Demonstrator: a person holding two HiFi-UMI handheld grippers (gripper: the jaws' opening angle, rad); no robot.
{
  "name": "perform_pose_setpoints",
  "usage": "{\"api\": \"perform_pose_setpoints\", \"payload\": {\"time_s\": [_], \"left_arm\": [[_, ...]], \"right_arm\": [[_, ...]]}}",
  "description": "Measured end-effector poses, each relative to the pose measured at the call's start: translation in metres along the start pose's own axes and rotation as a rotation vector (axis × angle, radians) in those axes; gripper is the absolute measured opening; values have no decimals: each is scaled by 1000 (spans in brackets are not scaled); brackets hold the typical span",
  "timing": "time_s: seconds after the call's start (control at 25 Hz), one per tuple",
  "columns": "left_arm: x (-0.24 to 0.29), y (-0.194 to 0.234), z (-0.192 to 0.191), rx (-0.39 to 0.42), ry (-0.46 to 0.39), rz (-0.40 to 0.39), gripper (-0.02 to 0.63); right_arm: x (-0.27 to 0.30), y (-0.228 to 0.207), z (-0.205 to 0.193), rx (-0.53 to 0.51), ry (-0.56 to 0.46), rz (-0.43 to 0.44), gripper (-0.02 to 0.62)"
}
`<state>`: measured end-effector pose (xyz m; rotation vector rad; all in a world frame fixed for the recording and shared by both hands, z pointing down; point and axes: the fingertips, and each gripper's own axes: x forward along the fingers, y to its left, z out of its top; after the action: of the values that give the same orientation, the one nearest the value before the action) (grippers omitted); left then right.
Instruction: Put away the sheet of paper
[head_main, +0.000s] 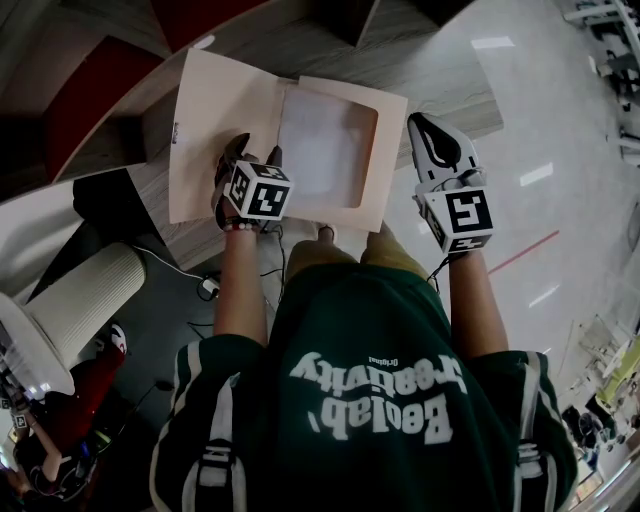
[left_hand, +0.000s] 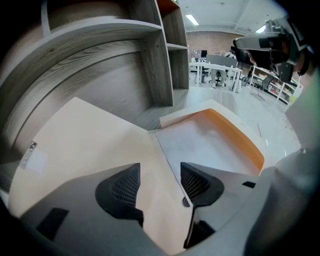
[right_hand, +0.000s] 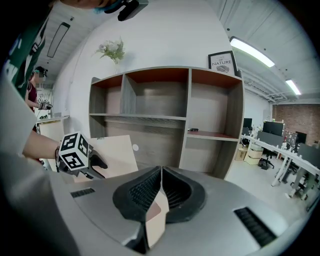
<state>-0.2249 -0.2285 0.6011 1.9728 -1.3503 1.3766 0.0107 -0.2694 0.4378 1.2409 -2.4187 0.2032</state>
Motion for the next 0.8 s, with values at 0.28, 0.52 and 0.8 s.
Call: {"api": "perform_pose_setpoints", "payload": {"time_s": [0.28, 0.52, 0.8], "left_arm": [[7, -8, -1, -12, -8, -12, 260], [21, -13, -3, -59, -47, 11, 18], [52, -40, -14, -26, 21, -74, 18]], "right_arm": [[-2, 2, -3, 3, 5, 5, 37], [-5, -3, -12, 14, 21, -4, 37], [-3, -7, -20, 21, 33, 0, 37]]}}
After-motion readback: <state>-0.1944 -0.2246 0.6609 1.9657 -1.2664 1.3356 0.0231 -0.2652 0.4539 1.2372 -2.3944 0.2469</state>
